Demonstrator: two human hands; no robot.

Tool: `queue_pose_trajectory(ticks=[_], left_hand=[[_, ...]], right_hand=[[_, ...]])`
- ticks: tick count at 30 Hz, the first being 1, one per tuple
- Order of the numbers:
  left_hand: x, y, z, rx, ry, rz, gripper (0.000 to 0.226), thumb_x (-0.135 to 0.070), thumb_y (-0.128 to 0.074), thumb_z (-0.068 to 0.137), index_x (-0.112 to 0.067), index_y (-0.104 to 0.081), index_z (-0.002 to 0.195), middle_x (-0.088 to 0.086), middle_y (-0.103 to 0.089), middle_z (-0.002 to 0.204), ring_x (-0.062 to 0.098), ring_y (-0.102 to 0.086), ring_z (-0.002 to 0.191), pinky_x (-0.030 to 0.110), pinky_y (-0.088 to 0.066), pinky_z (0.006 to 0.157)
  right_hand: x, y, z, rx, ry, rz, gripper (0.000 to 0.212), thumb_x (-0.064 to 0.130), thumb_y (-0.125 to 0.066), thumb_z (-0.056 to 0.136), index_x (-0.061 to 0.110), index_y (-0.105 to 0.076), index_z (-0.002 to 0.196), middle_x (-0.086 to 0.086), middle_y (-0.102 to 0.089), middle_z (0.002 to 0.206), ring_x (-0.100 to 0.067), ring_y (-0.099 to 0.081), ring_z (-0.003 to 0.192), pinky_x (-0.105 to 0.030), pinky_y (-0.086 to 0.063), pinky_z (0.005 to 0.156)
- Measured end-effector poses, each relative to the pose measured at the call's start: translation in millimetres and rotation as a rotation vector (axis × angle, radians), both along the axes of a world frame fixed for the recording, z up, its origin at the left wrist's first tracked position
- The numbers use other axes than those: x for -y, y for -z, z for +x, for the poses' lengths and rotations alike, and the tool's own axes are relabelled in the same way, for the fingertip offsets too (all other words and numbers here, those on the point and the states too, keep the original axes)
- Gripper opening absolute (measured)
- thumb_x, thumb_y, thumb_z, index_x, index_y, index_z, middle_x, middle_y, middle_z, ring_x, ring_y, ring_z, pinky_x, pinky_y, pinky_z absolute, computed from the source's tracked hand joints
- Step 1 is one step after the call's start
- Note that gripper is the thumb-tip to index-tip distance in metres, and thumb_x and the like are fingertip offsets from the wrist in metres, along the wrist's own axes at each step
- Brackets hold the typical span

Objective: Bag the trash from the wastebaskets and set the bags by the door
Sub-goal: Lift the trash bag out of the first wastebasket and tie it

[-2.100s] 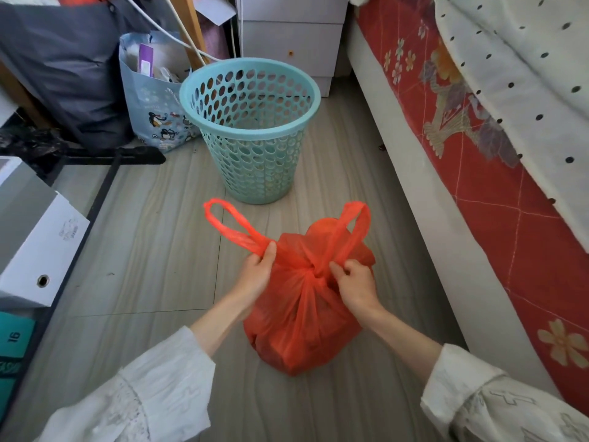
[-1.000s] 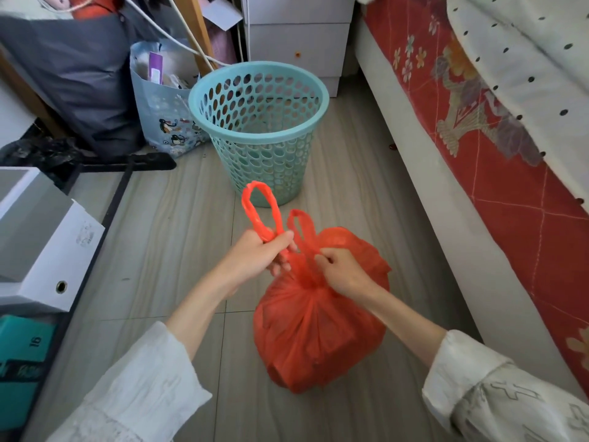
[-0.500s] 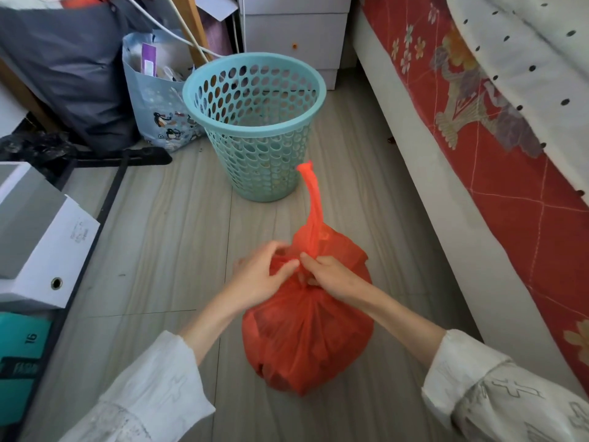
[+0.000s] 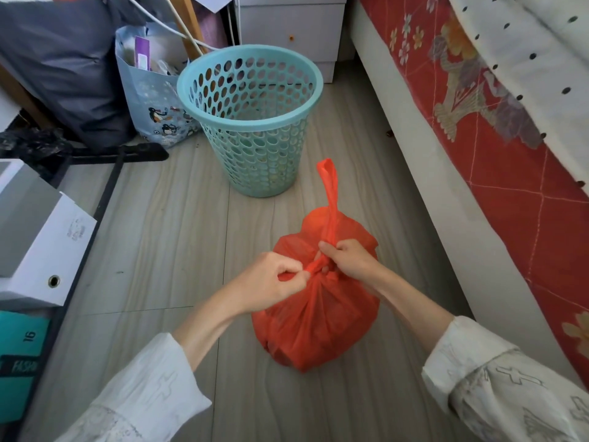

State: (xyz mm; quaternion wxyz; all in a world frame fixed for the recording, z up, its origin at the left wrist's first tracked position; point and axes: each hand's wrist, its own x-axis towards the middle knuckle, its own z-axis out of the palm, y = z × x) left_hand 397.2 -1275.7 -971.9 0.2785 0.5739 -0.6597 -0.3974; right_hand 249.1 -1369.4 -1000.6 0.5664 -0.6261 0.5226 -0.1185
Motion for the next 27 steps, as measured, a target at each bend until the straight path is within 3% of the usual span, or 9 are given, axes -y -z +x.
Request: queue_pose_trajectory(ticks=[2, 5, 9, 11, 14, 17, 20, 24, 27], left_hand=[[-0.8, 1.6, 0.7, 0.032, 0.129, 0.125, 0.047, -0.025, -0.052, 0.086, -0.023, -0.027, 0.046, -0.008, -0.028, 0.048, 0.004, -0.027, 0.052, 0.019, -0.025, 0.052], [-0.8, 5.6, 7.9, 0.028, 0.127, 0.319, 0.047, -0.044, -0.045, 0.088, -0.022, -0.037, 0.047, -0.012, -0.038, 0.054, 0.007, -0.037, 0.056, 0.023, -0.033, 0.060], [5.8, 24.7, 6.3, 0.015, -0.182, 0.124, 0.027, -0.019, -0.045, 0.094, -0.008, -0.065, 0.079, -0.004, -0.061, 0.071, -0.010, -0.053, 0.060, 0.014, -0.040, 0.067], [8.5, 31.6, 3.3, -0.012, -0.207, 0.046, 0.015, -0.006, -0.052, 0.088, -0.007, -0.068, 0.089, -0.005, -0.064, 0.085, -0.019, -0.054, 0.072, 0.002, -0.038, 0.073], [9.4, 44.3, -0.4, -0.034, -0.157, 0.067, 0.017, -0.002, -0.060, 0.082, -0.004, -0.069, 0.096, -0.001, -0.067, 0.092, -0.022, -0.054, 0.077, -0.002, -0.036, 0.074], [9.6, 49.0, -5.7, -0.045, -0.148, 0.053, 0.022, -0.011, -0.068, 0.077, -0.008, -0.069, 0.098, 0.003, -0.066, 0.092, -0.008, -0.057, 0.077, 0.004, -0.038, 0.072], [10.6, 52.6, -8.7, -0.009, -0.157, 0.021, 0.034, -0.029, -0.066, 0.069, -0.015, -0.068, 0.100, 0.005, -0.065, 0.091, 0.014, -0.059, 0.081, 0.025, -0.045, 0.077], [10.7, 54.3, -11.5, 0.018, -0.161, -0.034, 0.028, -0.037, -0.060, 0.071, -0.020, -0.068, 0.091, 0.001, -0.065, 0.086, 0.017, -0.060, 0.079, 0.036, -0.049, 0.076], [10.1, 55.3, -12.3, 0.023, -0.157, -0.040, 0.027, -0.036, -0.053, 0.071, -0.019, -0.068, 0.087, -0.004, -0.064, 0.085, 0.015, -0.060, 0.080, 0.036, -0.050, 0.077]], right_hand=[[-1.3, -0.2, -2.0, 0.041, 0.010, 0.073, 0.035, 0.024, -0.046, 0.095, 0.008, -0.066, 0.071, 0.002, -0.053, 0.046, 0.000, -0.038, 0.025, -0.012, -0.028, 0.032], [-1.0, 1.1, -9.7, 0.113, -0.028, 0.228, 0.029, 0.028, -0.054, 0.091, 0.012, -0.061, 0.068, 0.000, -0.049, 0.050, -0.001, -0.035, 0.031, -0.016, -0.027, 0.036], [-1.0, -2.5, -16.7, 0.169, -0.094, 0.334, 0.018, 0.020, -0.063, 0.085, 0.011, -0.058, 0.071, -0.001, -0.051, 0.057, -0.002, -0.040, 0.038, -0.015, -0.032, 0.039], [-2.1, -5.7, -17.1, 0.213, -0.117, 0.364, 0.015, 0.014, -0.063, 0.085, 0.011, -0.058, 0.070, 0.000, -0.052, 0.058, -0.003, -0.042, 0.042, -0.014, -0.035, 0.041], [-2.4, -7.1, -19.2, 0.268, -0.134, 0.404, 0.016, 0.008, -0.060, 0.086, 0.009, -0.058, 0.070, 0.002, -0.052, 0.054, -0.006, -0.042, 0.046, -0.015, -0.037, 0.042], [-1.3, -6.5, -22.9, 0.293, -0.165, 0.422, 0.010, 0.007, -0.057, 0.087, -0.001, -0.060, 0.081, -0.005, -0.047, 0.059, -0.008, -0.042, 0.048, -0.016, -0.038, 0.044], [-2.2, -4.7, -24.9, 0.310, -0.192, 0.420, 0.010, 0.006, -0.056, 0.088, -0.003, -0.060, 0.085, -0.002, -0.047, 0.052, -0.008, -0.044, 0.046, -0.017, -0.039, 0.045], [-4.4, -3.5, -26.6, 0.331, -0.207, 0.432, 0.013, 0.005, -0.056, 0.088, 0.003, -0.058, 0.075, -0.002, -0.047, 0.051, -0.011, -0.045, 0.046, -0.020, -0.040, 0.048], [-6.6, -4.4, -26.9, 0.321, -0.240, 0.397, 0.014, 0.002, -0.056, 0.087, 0.005, -0.058, 0.073, 0.000, -0.051, 0.051, -0.008, -0.046, 0.045, -0.018, -0.040, 0.048]])
